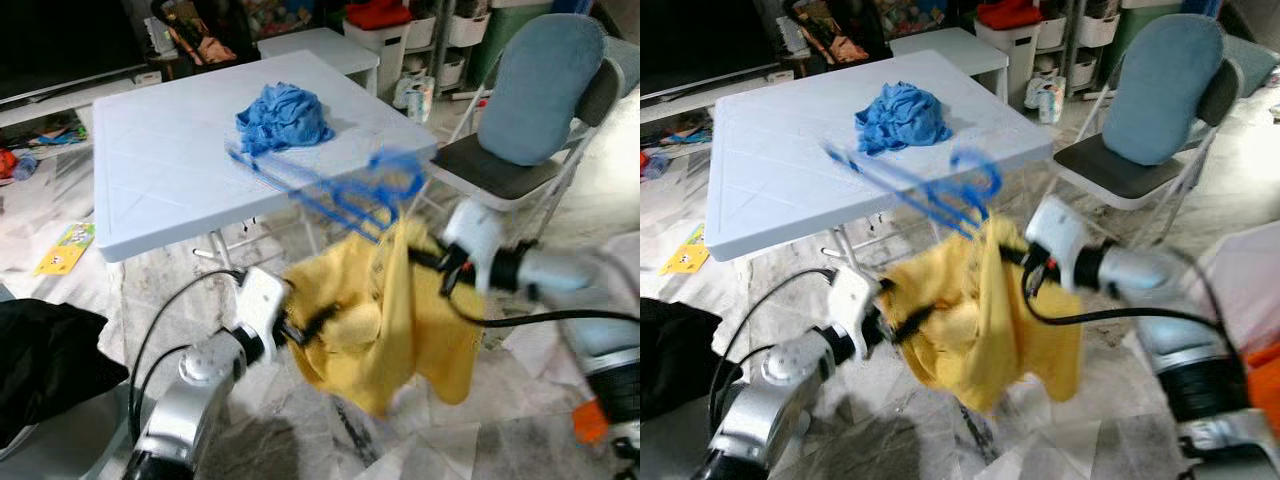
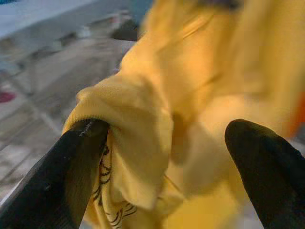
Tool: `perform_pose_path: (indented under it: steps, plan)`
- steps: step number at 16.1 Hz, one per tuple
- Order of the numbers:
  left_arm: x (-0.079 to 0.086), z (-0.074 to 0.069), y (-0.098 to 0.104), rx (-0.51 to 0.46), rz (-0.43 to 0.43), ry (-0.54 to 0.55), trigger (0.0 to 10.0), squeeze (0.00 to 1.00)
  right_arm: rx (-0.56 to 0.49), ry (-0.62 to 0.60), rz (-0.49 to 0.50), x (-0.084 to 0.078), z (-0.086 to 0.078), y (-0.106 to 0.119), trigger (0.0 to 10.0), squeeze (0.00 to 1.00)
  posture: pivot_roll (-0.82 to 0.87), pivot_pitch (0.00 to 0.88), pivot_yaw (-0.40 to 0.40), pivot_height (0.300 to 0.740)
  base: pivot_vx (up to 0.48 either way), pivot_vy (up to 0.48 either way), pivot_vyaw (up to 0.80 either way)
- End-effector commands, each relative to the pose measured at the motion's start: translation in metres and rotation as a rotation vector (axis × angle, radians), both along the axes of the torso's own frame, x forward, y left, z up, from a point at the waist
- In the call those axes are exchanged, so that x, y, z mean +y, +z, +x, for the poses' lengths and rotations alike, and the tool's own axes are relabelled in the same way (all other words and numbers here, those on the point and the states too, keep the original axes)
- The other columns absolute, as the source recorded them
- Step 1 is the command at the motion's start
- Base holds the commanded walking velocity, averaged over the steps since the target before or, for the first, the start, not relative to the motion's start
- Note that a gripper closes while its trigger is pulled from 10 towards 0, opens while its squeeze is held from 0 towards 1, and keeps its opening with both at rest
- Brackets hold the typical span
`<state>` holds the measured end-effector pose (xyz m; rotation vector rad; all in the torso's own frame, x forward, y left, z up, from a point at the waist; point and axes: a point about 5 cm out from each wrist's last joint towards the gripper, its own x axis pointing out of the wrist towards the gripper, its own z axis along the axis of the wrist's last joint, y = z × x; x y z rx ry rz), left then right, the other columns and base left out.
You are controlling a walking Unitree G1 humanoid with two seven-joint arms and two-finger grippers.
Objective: Hang hanger
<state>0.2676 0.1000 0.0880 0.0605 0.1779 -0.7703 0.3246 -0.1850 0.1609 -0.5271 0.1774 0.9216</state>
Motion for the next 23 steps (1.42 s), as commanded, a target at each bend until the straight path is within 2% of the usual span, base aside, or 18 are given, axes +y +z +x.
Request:
perform_pose_path:
  steps: [1,2,3,7,9,10,11,13,14,15,17,18,19,23]
  plan:
    - [-0.003,-0.005,0.008,-0.046,0.012,-0.073,10.0,1.00,-0.054,0.002,-0.044,0.003,0.005,0.001,10.0,0.00,-0.15,0.000,0.058,0.740,0.000,0.000,0.00]
    - [-0.004,-0.010,0.012,-0.056,0.016,-0.125,10.0,1.00,-0.014,-0.028,-0.053,0.002,0.010,-0.012,10.0,0.00,-0.14,0.000,0.056,0.740,0.000,0.000,0.00]
    - [-0.003,-0.011,0.013,-0.063,0.022,-0.135,10.0,1.00,-0.072,-0.029,-0.109,0.003,0.013,-0.015,10.0,0.00,-0.14,0.000,0.056,0.740,0.000,0.000,0.00]
    - [0.007,-0.011,0.029,-0.140,0.057,-0.173,10.0,1.00,0.016,0.198,-0.271,-0.002,0.005,-0.028,10.0,0.00,-0.13,0.000,0.045,0.740,0.000,0.000,0.00]
    - [0.014,-0.011,0.027,-0.141,0.084,-0.179,10.0,1.00,0.044,0.248,-0.314,-0.008,0.003,-0.028,10.0,0.00,-0.13,0.000,0.043,0.740,0.000,0.000,0.00]
    - [0.022,-0.012,0.019,-0.149,0.164,-0.193,10.0,1.00,0.082,0.323,-0.331,-0.013,0.000,-0.024,10.0,0.00,-0.13,0.000,0.045,0.740,0.000,0.000,0.00]
    - [0.025,-0.013,0.017,-0.145,0.179,-0.193,10.0,1.00,0.113,0.360,-0.324,-0.016,-0.002,-0.021,10.0,0.00,-0.13,0.000,0.045,0.740,0.000,0.000,0.00]
    - [0.026,-0.014,0.015,-0.146,0.206,-0.221,10.0,1.00,0.142,0.415,-0.332,-0.019,-0.003,-0.014,10.0,0.00,-0.13,0.000,0.046,0.740,0.000,0.000,0.00]
    - [0.025,-0.013,0.013,-0.149,0.222,-0.245,10.0,1.00,0.126,0.437,-0.392,-0.023,-0.003,-0.013,10.0,0.00,-0.13,0.000,0.048,0.740,0.000,0.000,0.00]
    - [0.024,-0.013,0.011,-0.154,0.237,-0.268,10.0,0.30,0.131,0.460,-0.391,-0.023,-0.004,-0.010,10.0,0.00,-0.13,0.000,0.048,0.740,0.000,0.000,0.00]
    - [0.024,-0.013,0.010,-0.150,0.233,-0.277,10.0,0.30,0.129,0.469,-0.385,-0.022,-0.004,-0.009,10.0,0.00,-0.13,0.000,0.049,0.740,0.000,0.000,0.00]
    - [0.023,-0.012,0.009,-0.153,0.235,-0.288,2.6,0.00,0.133,0.492,-0.382,-0.022,-0.006,-0.007,10.0,0.00,-0.13,0.000,0.049,0.740,0.000,0.000,0.00]
    - [0.021,-0.010,0.009,-0.154,0.230,-0.298,0.0,0.00,0.120,0.528,-0.403,-0.022,-0.008,-0.005,10.0,0.00,-0.14,0.000,0.051,0.740,0.000,0.000,0.00]
    - [0.016,-0.005,0.008,-0.180,0.246,-0.344,0.0,0.00,0.119,0.580,-0.424,-0.025,-0.008,0.000,10.0,0.00,-0.14,0.000,0.050,0.740,0.000,0.000,0.00]
